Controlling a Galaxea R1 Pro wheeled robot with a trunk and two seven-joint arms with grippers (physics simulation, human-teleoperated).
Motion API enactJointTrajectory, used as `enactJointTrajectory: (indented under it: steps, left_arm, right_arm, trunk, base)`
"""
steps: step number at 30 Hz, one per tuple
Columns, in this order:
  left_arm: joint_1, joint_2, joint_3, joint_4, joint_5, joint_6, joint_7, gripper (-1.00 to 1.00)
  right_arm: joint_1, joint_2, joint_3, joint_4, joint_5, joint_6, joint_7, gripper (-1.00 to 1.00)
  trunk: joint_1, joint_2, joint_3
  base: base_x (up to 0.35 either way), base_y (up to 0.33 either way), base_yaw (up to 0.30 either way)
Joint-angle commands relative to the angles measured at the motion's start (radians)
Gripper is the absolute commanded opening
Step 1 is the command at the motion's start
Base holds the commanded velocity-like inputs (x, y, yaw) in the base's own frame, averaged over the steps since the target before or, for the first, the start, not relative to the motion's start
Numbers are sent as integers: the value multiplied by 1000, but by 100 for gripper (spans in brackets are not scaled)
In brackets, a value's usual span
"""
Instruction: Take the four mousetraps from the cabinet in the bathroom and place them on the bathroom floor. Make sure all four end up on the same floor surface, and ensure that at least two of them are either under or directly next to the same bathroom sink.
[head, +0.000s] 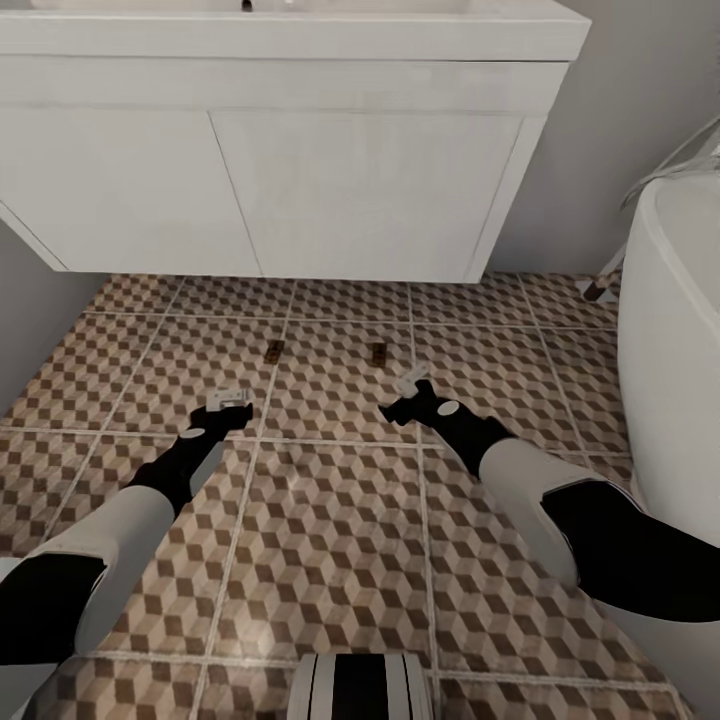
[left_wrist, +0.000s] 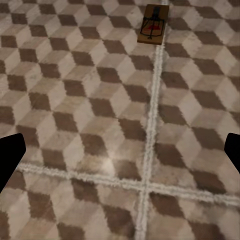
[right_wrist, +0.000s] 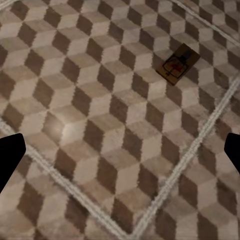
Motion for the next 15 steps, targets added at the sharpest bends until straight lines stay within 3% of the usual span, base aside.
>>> enactJointTrajectory:
  steps: [1,9,15]
  left_arm:
    - [5,1,-9,-1,10,0,6,100]
    - [55,0,-9,0,11,-15,2,100]
    - [87,2,-7,1,11,-24,-20,100]
  right_arm:
    - [-1,-1,0,8,7,-11,1,100]
    - [1,-4,0,73,7,-65,0,100]
    - [8,-26,0,86,5,-97,0,100]
  trunk:
    - [-1,0,3]
    - [-4,2,34]
    - [-7,3,58]
  base:
    - [0,0,0]
    - [0,0,0]
    - [0,0,0]
